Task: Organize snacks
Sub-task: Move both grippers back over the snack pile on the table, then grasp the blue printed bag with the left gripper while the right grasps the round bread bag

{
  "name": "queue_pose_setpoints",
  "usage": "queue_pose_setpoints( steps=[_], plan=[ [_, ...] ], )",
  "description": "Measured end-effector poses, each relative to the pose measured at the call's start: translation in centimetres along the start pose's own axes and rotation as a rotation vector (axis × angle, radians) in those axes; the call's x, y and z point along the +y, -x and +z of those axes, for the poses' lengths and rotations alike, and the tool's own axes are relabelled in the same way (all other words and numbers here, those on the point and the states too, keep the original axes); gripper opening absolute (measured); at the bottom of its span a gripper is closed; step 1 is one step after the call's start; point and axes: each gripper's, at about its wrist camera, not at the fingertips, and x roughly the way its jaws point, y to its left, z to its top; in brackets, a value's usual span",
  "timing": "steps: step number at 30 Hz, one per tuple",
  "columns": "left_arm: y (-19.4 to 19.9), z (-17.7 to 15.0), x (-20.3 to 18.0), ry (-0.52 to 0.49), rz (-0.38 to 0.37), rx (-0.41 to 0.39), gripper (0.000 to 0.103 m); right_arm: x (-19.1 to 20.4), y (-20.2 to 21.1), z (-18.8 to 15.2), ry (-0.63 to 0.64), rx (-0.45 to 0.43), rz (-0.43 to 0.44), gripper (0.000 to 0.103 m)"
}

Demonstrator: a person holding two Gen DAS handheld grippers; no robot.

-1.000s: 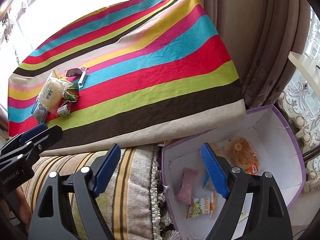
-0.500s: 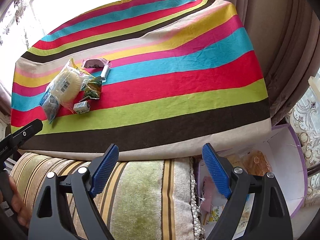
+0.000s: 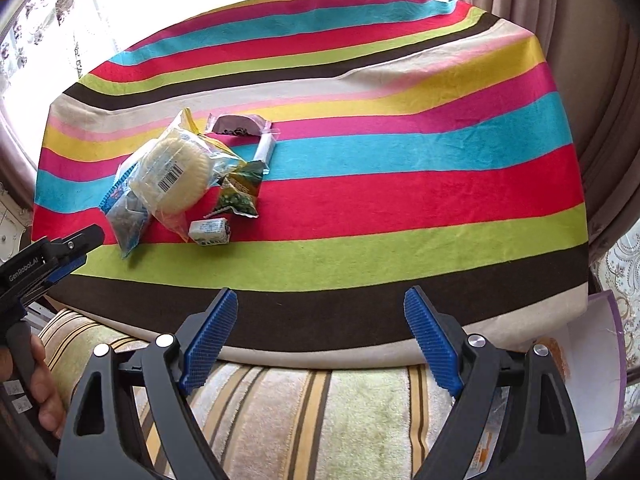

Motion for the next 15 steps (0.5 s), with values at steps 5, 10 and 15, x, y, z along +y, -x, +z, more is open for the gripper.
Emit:
queue_pose_setpoints(
  steps=[5,10,15],
  plan=[
    [-1.7,1.3,0.8,0.041,-0.003,0.016,0.068,2.7,-0.5,1.1,0.083,-0.036,0.029,0.087],
    [-3.8,2.5,1.1,0.066,-0.009,0.042,0.068,5.5,-0.8,1.8,0.194,-0.066,0.032,0.087],
    [-5.3,3.3,0.8,0.056,-0.004,0.052,0.067,7.8,-1.3,2.4,0.315,-0.1,0.019,0.087]
  ],
)
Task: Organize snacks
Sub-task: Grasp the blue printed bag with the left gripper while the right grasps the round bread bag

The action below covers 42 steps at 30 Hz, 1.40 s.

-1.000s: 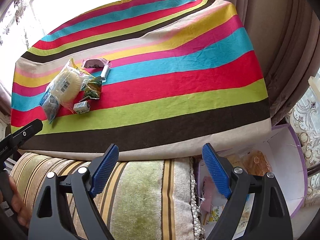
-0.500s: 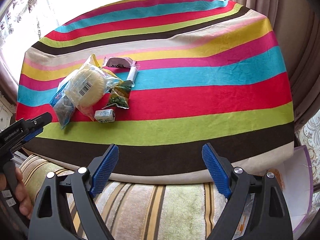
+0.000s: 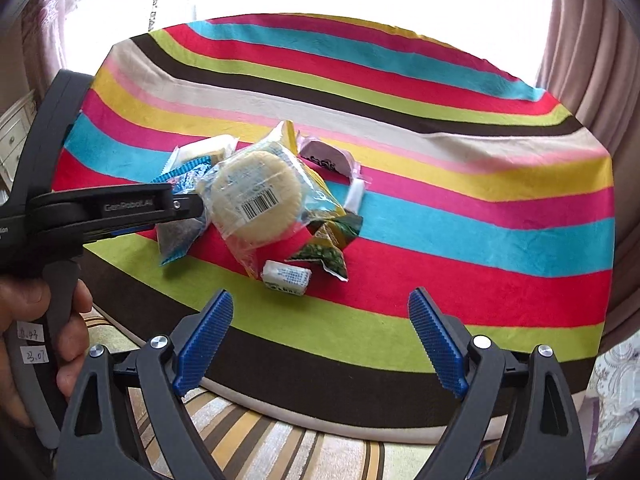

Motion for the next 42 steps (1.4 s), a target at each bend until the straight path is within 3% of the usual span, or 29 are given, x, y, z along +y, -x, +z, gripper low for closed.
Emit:
queue_pose_setpoints(
  steps=[1,6,8,13,22,30,37,42],
  plan=[
    [-0.3,0.1,-0.1,-0.002,-0.001,0.006,0.067,0.3,-0.2,0.3,0.022,-0.006,0.0,0.087],
    [-0.5,0.2,-0.2,-0.024,-0.016,0.006,0.042,1.6,-1.5,1.8,0.11,-0.034,-0.018,0.087],
    [-0.3,0.2,0.0,-0.018,-0.02,-0.009,0.038,2.0,-2.1,2.3,0.142,-0.043,-0.014,0.087],
    [0.2,0.1,1.2,0.028,-0.049,-0.025,0.037,3.1,-4.0,3.6,0.211,-0.048,-0.02,0.087],
    [0.3,0.0,2.0,0.05,-0.081,-0.026,0.037,4.4,-6.5,5.8,0.274,-0.046,0.059,0.087],
    [1.1,-0.3,2.6,0.067,-0.088,-0.056,0.036,4.5,-8.4,6.5,0.263,-0.032,0.108,0.087],
    [2.6,-0.7,2.7,0.066,-0.078,-0.11,0.036,4.3,-8.2,6.1,0.243,-0.037,0.132,0.071],
    [3.4,-1.0,2.5,0.053,-0.073,-0.125,0.036,4.2,-7.8,5.8,0.24,-0.043,0.143,0.072]
  ],
)
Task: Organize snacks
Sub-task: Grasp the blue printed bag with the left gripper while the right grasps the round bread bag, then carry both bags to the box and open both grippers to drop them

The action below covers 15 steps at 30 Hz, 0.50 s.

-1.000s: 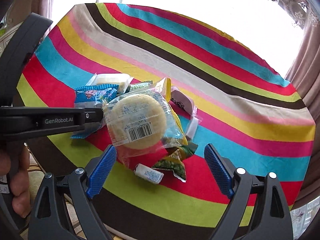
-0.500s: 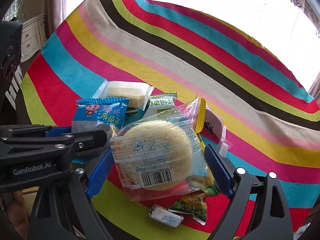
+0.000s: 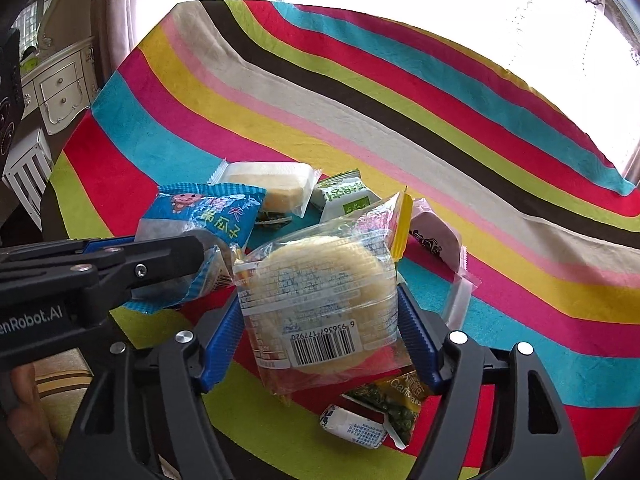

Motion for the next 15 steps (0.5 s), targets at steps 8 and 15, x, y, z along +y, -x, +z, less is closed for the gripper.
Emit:
queue_pose_setpoints(
  steps=[8,15],
  plan=[
    [0.8,-0.7,0.2,0.001,0.02,0.006,0.036,0.1,-1.2,0.3,0.014,0.052,-0.026,0.075],
    [1.1,-0.8,0.0,-0.002,0.029,-0.013,0.036,0.0,0.2,0.2,-0.039,0.015,-0.006,0.067]
  ],
)
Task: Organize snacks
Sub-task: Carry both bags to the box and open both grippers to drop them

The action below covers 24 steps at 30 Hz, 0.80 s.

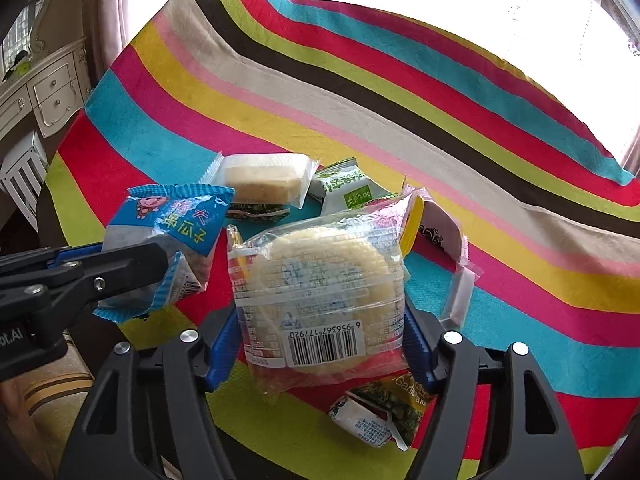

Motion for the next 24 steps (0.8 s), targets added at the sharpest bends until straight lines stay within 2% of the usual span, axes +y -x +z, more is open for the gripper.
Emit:
queue_pose_setpoints(
  steps=[9,24],
  plan=[
    [1.0,-0.4,-1.2,-0.041,0.018,-0.034,0.036,-0.9,3.9,-1.4,-0.098,-0.069,-0.003,0.067],
    [2.9,-2.5,-5.3,-0.14,0.015,-0.026,0.036,-4.6,9.2,-6.3,-0.274,-0.082,-0.013,0.067]
  ],
)
